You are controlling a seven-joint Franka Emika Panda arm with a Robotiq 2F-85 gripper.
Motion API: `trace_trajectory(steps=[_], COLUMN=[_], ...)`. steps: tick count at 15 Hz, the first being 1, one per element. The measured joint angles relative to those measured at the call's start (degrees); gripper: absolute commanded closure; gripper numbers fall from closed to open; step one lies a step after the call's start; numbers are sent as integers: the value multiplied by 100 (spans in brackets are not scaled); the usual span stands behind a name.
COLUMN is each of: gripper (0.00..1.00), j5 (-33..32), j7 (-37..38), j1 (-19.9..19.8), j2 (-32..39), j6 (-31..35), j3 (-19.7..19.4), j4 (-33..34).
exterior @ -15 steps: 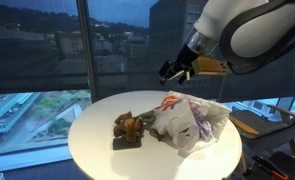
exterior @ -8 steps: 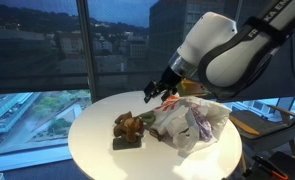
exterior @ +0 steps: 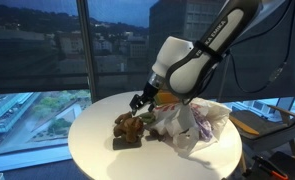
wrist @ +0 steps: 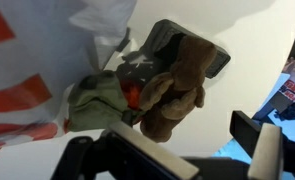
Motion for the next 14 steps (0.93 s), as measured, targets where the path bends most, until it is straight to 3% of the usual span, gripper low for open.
trace_trajectory(steps=[8, 13, 14], gripper=[0, 0, 25], j5=[-163, -54, -54], j7=[138, 112, 112], j1=[696, 1832, 2089], j2=[1644, 2168, 2247], j6=[22, 175, 253], j3=[-389, -1446, -1704], j4=[1369, 1828, 1871])
